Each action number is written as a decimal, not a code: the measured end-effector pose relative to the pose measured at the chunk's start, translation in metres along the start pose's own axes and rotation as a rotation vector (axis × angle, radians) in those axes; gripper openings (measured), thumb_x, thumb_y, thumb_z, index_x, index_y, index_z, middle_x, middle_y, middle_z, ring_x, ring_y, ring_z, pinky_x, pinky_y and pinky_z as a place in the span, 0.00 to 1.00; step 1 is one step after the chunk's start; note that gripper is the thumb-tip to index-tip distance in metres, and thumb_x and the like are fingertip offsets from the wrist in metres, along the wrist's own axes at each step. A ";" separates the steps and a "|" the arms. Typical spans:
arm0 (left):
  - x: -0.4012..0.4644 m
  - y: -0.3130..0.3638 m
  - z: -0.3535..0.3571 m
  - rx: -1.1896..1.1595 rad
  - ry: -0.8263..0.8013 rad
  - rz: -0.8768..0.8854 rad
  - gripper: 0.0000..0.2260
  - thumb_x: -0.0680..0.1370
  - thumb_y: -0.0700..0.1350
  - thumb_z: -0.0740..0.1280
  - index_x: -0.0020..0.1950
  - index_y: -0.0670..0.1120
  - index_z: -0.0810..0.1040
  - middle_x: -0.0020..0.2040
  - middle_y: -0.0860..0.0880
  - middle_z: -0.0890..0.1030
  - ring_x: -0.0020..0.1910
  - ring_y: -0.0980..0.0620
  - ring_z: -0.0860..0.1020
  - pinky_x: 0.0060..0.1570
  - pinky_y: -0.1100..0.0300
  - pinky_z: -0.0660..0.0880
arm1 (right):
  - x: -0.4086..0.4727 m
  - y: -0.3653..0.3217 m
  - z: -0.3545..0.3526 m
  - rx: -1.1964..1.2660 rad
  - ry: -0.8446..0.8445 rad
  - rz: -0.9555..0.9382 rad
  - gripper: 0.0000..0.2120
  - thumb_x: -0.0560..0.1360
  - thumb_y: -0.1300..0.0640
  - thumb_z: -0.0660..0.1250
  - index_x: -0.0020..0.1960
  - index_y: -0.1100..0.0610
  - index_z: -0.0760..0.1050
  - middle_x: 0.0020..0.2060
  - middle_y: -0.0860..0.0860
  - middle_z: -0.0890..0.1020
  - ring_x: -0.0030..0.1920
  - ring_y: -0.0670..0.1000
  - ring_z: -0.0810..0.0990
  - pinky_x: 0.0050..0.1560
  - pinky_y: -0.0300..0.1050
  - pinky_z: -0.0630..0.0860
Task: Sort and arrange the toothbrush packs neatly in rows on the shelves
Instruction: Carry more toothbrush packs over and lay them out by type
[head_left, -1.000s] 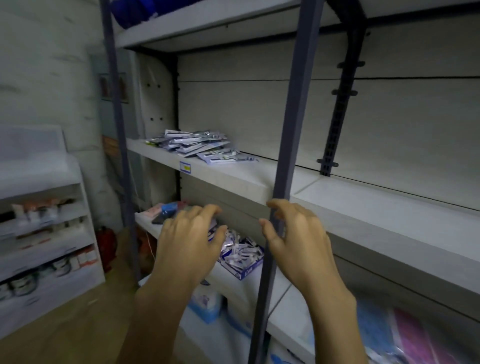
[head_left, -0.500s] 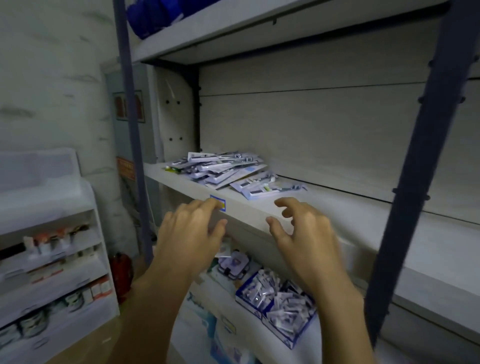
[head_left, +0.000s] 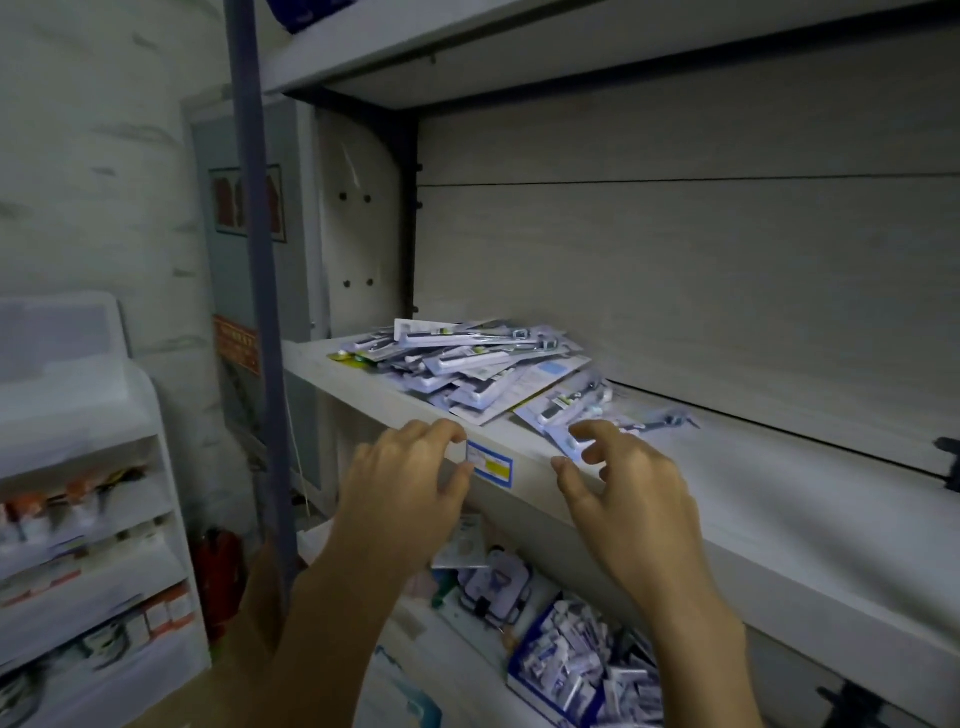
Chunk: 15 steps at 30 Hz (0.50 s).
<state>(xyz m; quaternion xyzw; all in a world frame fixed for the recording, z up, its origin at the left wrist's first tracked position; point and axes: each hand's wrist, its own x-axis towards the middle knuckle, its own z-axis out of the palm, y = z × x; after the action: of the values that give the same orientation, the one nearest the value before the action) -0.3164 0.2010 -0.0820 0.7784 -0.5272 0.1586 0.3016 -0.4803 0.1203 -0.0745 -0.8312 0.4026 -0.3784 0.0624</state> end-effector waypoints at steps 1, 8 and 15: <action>0.005 -0.008 0.002 -0.004 -0.010 0.008 0.14 0.79 0.55 0.59 0.63 0.55 0.71 0.59 0.55 0.77 0.57 0.53 0.73 0.55 0.56 0.67 | 0.004 -0.003 0.008 -0.008 0.000 0.011 0.18 0.77 0.46 0.62 0.66 0.48 0.70 0.57 0.48 0.80 0.55 0.52 0.77 0.47 0.45 0.71; 0.045 -0.084 0.005 -0.065 -0.042 0.062 0.14 0.79 0.53 0.61 0.63 0.53 0.73 0.58 0.54 0.78 0.57 0.52 0.74 0.56 0.55 0.69 | 0.036 -0.045 0.062 -0.021 0.097 0.102 0.15 0.77 0.48 0.64 0.63 0.49 0.74 0.51 0.50 0.82 0.52 0.53 0.78 0.47 0.46 0.73; 0.085 -0.152 0.001 -0.120 -0.025 0.147 0.13 0.78 0.53 0.62 0.62 0.54 0.73 0.57 0.54 0.78 0.57 0.53 0.74 0.56 0.55 0.70 | 0.057 -0.081 0.108 -0.010 0.285 0.222 0.12 0.76 0.51 0.66 0.57 0.53 0.77 0.46 0.51 0.83 0.44 0.51 0.79 0.40 0.45 0.72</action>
<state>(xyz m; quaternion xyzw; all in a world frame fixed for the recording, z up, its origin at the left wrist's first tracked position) -0.1437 0.1780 -0.0809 0.7201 -0.5953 0.1385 0.3285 -0.3338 0.1121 -0.0849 -0.7198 0.4983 -0.4814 0.0419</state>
